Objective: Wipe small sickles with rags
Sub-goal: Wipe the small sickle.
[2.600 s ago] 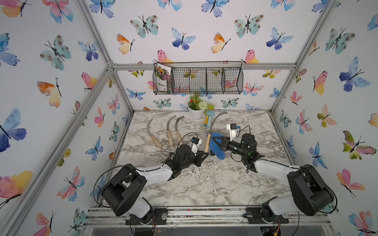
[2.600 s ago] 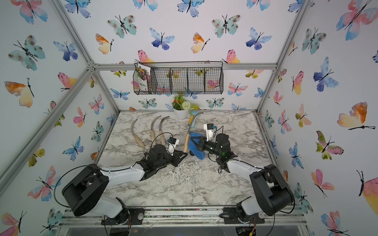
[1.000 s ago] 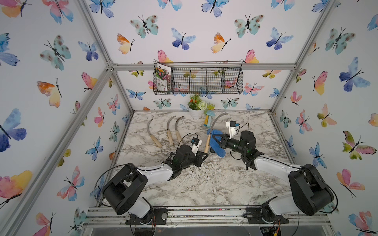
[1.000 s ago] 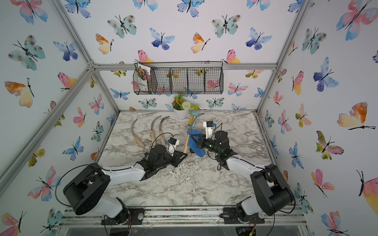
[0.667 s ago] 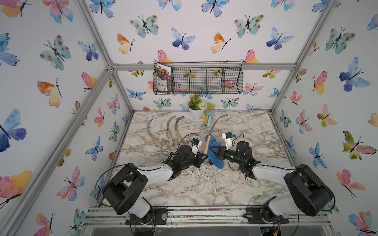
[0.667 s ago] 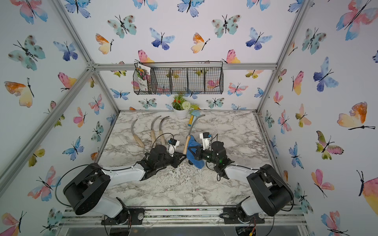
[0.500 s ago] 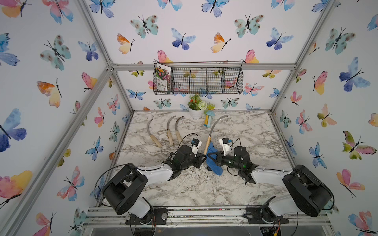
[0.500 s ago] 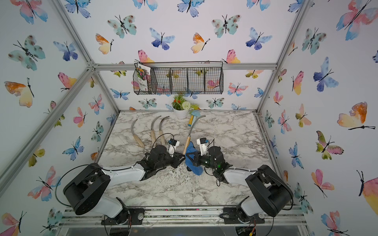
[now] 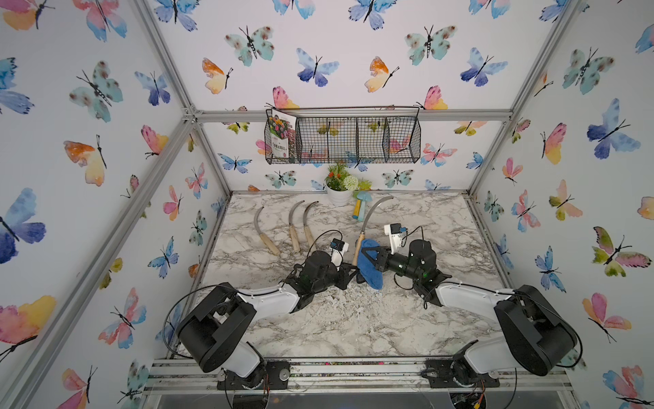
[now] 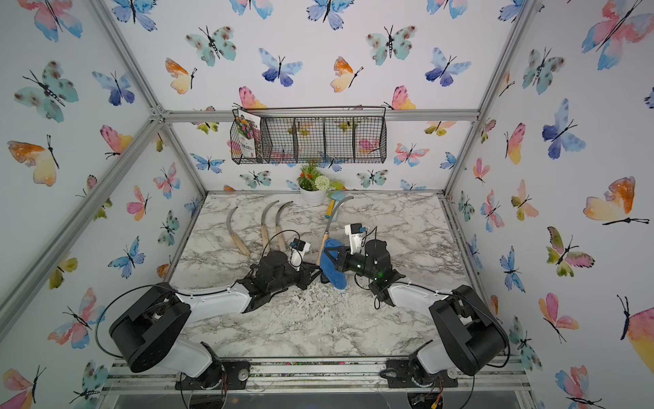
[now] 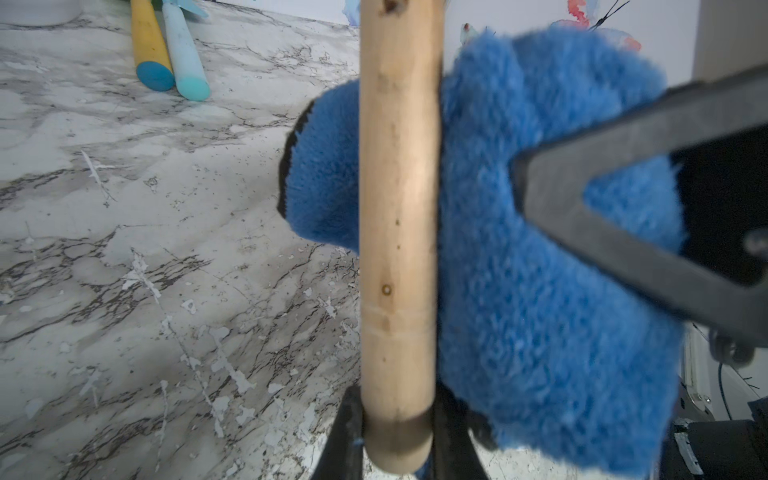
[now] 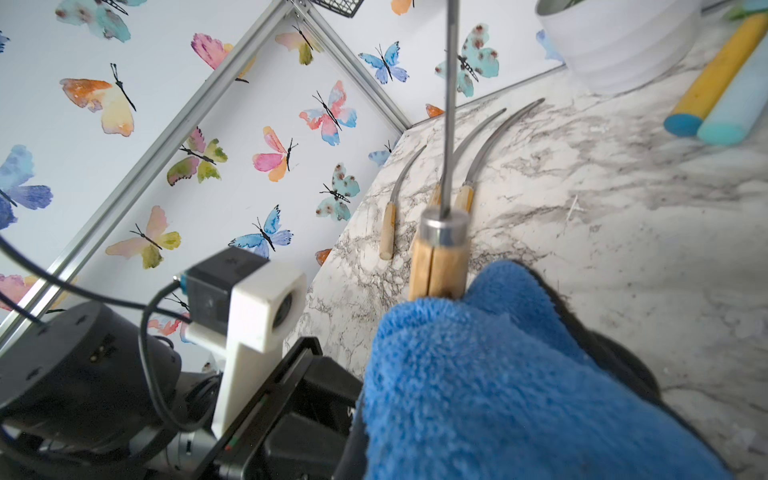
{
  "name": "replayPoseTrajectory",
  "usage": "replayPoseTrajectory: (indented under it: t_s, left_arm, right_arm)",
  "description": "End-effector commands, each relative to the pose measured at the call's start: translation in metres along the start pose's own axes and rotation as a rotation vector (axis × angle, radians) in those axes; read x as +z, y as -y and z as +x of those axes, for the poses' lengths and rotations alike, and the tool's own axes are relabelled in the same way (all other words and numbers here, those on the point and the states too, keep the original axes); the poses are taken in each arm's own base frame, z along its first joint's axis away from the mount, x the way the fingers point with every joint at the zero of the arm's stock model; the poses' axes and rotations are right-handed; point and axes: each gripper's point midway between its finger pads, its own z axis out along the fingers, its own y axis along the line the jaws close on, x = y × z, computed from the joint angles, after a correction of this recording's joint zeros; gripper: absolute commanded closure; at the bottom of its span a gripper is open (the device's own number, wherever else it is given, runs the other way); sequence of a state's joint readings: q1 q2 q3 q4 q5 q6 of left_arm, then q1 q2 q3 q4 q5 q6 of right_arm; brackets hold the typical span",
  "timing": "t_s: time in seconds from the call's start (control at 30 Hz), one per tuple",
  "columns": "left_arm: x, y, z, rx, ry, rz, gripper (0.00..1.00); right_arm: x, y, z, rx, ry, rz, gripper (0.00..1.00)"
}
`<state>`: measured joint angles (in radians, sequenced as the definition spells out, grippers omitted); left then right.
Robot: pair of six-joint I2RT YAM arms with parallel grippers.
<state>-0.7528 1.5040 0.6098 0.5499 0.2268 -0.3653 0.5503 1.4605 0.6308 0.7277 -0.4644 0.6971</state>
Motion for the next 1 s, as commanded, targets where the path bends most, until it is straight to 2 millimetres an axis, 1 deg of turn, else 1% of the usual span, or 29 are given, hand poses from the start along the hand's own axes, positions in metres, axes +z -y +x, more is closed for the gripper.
replayPoseTrajectory:
  t_s: [0.0, 0.1, 0.13, 0.2, 0.3, 0.4, 0.57, 0.63, 0.7, 0.83, 0.97]
  left_arm:
    - [0.003, 0.012, -0.002, 0.025, -0.003, 0.048, 1.0]
    - [0.002, 0.011, -0.003, 0.025, -0.001, 0.045, 1.0]
    - [0.002, 0.012, -0.004, 0.026, 0.002, 0.046, 1.0]
    - [0.001, 0.012, -0.004, 0.028, 0.005, 0.045, 1.0]
    - [0.001, 0.012, -0.004, 0.028, 0.006, 0.05, 1.0]
    - [0.001, 0.013, -0.003, 0.028, 0.006, 0.055, 1.0]
    - [0.002, 0.013, -0.003, 0.029, 0.007, 0.055, 1.0]
    - [0.002, 0.012, -0.003, 0.029, 0.007, 0.052, 1.0]
    - [0.001, 0.012, -0.003, 0.031, 0.009, 0.051, 1.0]
    - [-0.001, 0.012, -0.005, 0.031, 0.018, 0.046, 1.0]
    - [-0.003, 0.011, -0.005, 0.03, 0.023, 0.043, 1.0]
  right_arm:
    - [0.0, -0.003, -0.038, -0.036, 0.066, -0.026, 0.98]
    - [-0.001, 0.004, -0.05, -0.038, 0.078, -0.005, 0.98]
    - [-0.002, 0.006, -0.052, -0.04, 0.081, 0.002, 0.98]
    - [-0.001, 0.009, -0.048, -0.042, 0.068, 0.007, 0.98]
    - [0.004, 0.013, -0.027, -0.021, 0.003, -0.026, 0.98]
    - [0.006, 0.013, 0.002, 0.014, -0.039, -0.086, 0.98]
    - [0.01, -0.007, 0.046, -0.011, -0.1, -0.118, 0.98]
    - [0.01, -0.015, 0.06, -0.019, -0.112, -0.137, 0.98]
    - [0.009, -0.017, 0.07, -0.01, -0.122, -0.146, 0.98]
    - [0.005, -0.012, 0.087, 0.022, -0.134, -0.148, 0.98]
    - [0.0, -0.005, 0.095, 0.036, -0.138, -0.131, 0.98]
